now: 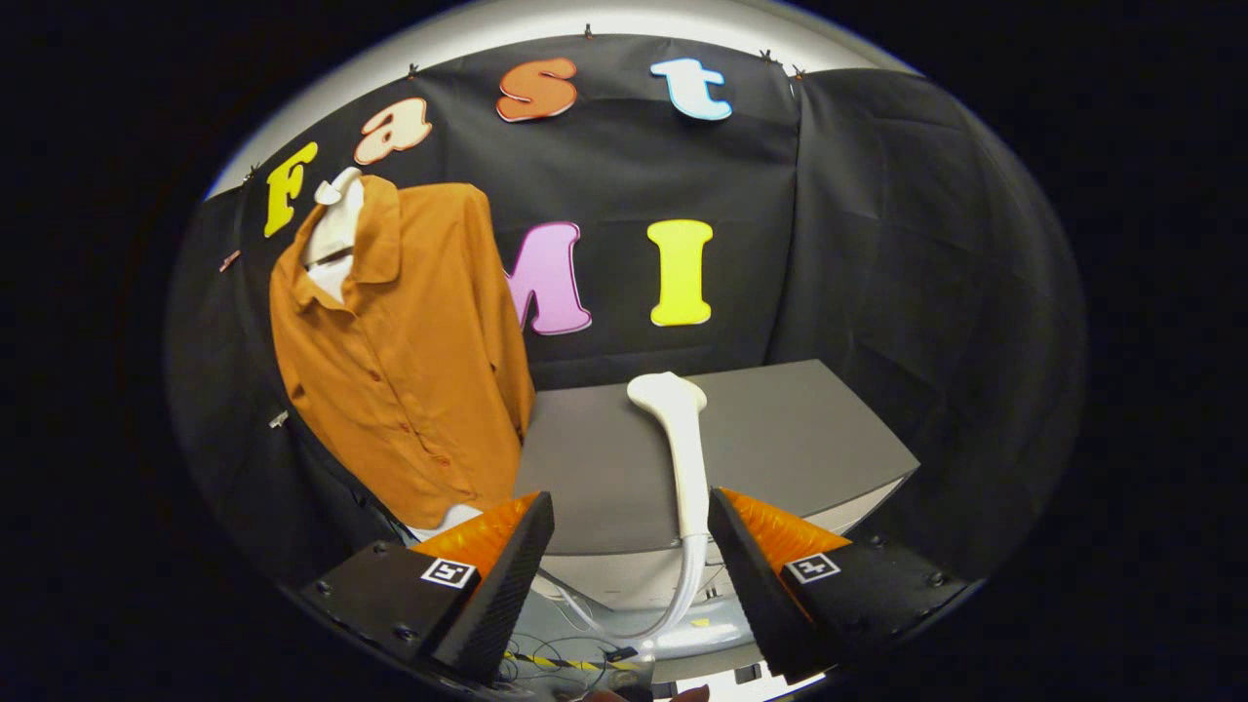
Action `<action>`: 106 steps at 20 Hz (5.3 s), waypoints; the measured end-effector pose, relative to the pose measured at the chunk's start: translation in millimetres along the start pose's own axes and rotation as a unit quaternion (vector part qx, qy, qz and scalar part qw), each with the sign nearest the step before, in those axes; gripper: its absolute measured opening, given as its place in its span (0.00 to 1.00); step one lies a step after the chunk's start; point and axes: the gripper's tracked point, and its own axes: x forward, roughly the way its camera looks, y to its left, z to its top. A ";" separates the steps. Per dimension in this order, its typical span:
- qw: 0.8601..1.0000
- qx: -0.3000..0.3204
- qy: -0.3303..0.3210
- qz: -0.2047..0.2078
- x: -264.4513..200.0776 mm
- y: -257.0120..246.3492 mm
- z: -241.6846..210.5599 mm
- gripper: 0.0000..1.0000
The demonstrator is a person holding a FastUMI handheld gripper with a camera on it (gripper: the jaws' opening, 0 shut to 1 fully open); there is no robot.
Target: Iron the clothes twice with a garment steamer, once on the left side and once on the right side.
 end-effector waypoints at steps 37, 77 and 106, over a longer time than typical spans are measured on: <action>0.977 -0.004 -0.210 0.014 -55.3 82.8 22.7 0.25; 0.975 -0.076 -0.209 -0.011 93.1 238.2 -19.3 0.25; 0.996 -0.086 -0.025 -0.009 129.0 222.0 -219.5 0.25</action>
